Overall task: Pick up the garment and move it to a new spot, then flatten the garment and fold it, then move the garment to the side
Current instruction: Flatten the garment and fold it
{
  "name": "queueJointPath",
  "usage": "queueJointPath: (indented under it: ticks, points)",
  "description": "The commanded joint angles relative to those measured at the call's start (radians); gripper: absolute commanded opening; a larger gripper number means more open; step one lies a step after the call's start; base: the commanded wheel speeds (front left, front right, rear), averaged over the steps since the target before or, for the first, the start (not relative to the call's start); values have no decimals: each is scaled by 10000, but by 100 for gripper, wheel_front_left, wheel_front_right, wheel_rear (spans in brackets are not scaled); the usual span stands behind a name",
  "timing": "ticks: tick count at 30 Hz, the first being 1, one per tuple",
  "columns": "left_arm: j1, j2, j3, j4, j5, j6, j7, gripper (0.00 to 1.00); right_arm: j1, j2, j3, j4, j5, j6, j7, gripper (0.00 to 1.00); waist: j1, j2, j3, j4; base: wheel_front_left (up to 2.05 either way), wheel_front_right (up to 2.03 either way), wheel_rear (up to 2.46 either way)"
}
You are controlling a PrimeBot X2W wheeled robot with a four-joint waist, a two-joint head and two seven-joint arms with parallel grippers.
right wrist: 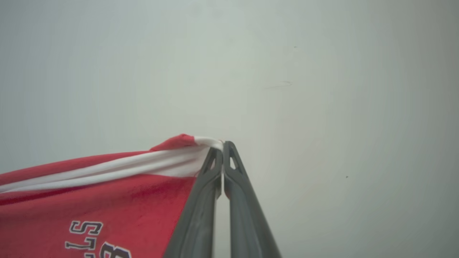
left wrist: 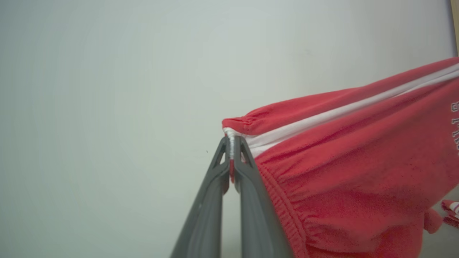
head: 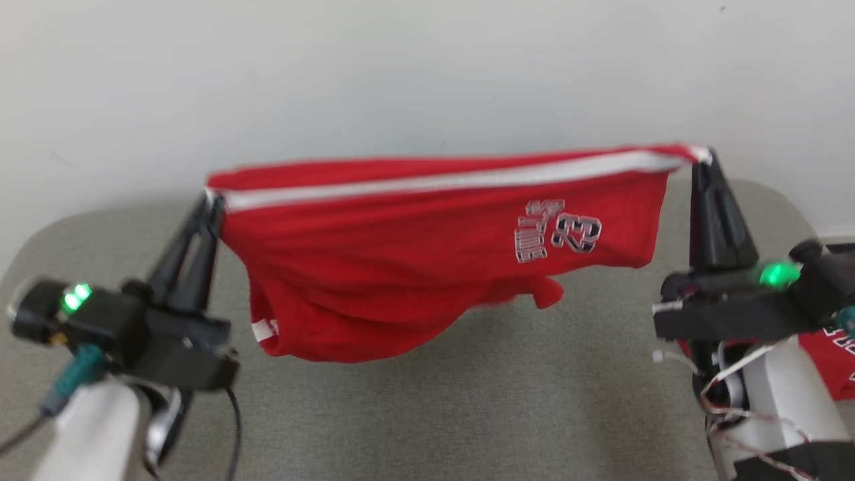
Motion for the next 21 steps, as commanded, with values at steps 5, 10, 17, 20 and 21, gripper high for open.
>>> queueJointPath:
  ticks: [5,10,17,20,21]
  points:
    - [-1188,889,76,-41,-214,42,723,0,-1078,-537,257,1,222,-41,-7,0,1,0,-159,160,0,0,0]
    - [-1771,1024,7,209,-326,63,1097,0,-1770,-751,741,398,139,-41,-7,0,1,0,184,97,0,0,0]
    - [-2535,878,-220,663,-214,114,1235,0,-2783,-899,930,1023,-56,-41,-7,0,1,0,1297,-22,0,0,0]
    - [-3234,799,-388,855,-61,110,1253,0,-3484,-1107,897,1244,-267,-41,-6,0,1,0,2066,-46,0,0,0]
    - [-3474,774,-454,913,4,104,1262,0,-3729,-1142,873,1355,-348,-41,-4,0,1,0,2317,-67,0,0,0]
